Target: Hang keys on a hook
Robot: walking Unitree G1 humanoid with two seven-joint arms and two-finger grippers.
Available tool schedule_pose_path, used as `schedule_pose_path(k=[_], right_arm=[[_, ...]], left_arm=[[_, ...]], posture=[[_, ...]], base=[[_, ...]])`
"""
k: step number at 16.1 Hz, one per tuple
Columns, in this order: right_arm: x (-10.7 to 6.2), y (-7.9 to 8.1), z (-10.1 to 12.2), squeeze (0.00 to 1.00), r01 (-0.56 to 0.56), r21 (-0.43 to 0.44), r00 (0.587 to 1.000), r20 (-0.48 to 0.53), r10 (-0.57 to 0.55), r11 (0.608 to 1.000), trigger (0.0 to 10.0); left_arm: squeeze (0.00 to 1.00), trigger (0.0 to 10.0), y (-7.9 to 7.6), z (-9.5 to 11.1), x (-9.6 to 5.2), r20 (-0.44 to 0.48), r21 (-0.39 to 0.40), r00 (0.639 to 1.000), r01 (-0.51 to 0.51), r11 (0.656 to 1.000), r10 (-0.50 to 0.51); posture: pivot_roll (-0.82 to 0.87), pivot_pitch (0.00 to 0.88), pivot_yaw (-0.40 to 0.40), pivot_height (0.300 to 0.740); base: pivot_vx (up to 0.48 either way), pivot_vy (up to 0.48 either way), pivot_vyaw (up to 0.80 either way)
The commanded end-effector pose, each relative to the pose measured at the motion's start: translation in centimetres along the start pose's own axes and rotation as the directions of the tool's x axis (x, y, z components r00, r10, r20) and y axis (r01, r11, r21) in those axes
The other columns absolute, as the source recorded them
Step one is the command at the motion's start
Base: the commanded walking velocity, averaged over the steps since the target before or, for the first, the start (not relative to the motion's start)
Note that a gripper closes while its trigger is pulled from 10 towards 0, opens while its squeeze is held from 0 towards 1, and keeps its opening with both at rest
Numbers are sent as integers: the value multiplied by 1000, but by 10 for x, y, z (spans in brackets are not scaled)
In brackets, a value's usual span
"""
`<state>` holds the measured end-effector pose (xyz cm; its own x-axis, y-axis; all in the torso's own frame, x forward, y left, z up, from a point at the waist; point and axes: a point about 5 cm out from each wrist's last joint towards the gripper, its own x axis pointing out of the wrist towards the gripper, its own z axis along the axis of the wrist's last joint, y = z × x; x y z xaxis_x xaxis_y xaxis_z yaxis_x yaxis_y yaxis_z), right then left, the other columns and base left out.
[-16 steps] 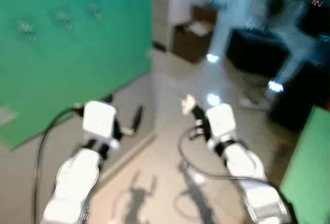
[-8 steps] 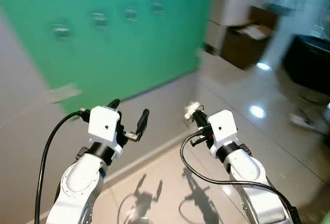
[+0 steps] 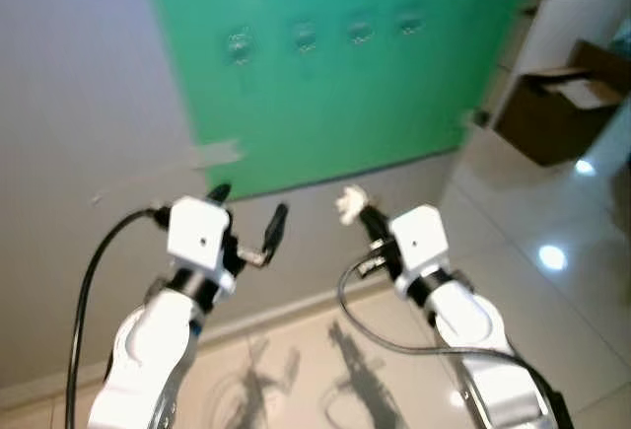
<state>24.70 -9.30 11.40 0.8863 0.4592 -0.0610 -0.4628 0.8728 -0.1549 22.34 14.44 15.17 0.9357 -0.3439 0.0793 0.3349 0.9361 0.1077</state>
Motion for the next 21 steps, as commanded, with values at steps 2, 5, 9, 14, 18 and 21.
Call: schedule_pose_path(k=[2, 5, 9, 14, 18, 21], right_arm=[[4, -1, 12, 0, -11, 22, 998, 62, 10, 1000, 10000], [5, -11, 15, 0, 16, 43, 997, 81, -19, 999, 10000], [5, -15, 24, 0, 4, 19, 993, 114, -6, 1000, 10000], [2, -22, 31, 0, 54, 66, 985, 159, -64, 996, 10000], [-9, -27, 33, 0, 18, 127, 982, 183, -41, 992, 10000], [-15, -29, 34, 0, -10, 126, 982, 191, -14, 992, 10000]], left_arm=[[0, 10000, 0, -1, -1, -8, 5, 1000, 3, 1000, -3], [0, 10000, -1, 0, 0, -4, 9, 1000, 5, 1000, -5], [0, 10000, -1, -1, 1, -7, 11, 1000, 9, 1000, -9], [0, 10000, -6, 1, 2, -7, 31, 999, 36, 999, -36], [0, 10000, -8, 1, 4, -2, 15, 998, 57, 998, -57], [0, 10000, -9, 2, 6, -3, 35, 997, 76, 996, -76]], posture=[[91, 0, -22, 740], [87, 0, -22, 740], [83, 0, -22, 740], [79, 0, -19, 740], [65, 0, -9, 740], [61, 0, 11, 740]], base=[[321, 0, 400], [320, 0, 0], [323, 0, 0], [322, 0, 0], [82, 0, 0], [0, 0, 0]])
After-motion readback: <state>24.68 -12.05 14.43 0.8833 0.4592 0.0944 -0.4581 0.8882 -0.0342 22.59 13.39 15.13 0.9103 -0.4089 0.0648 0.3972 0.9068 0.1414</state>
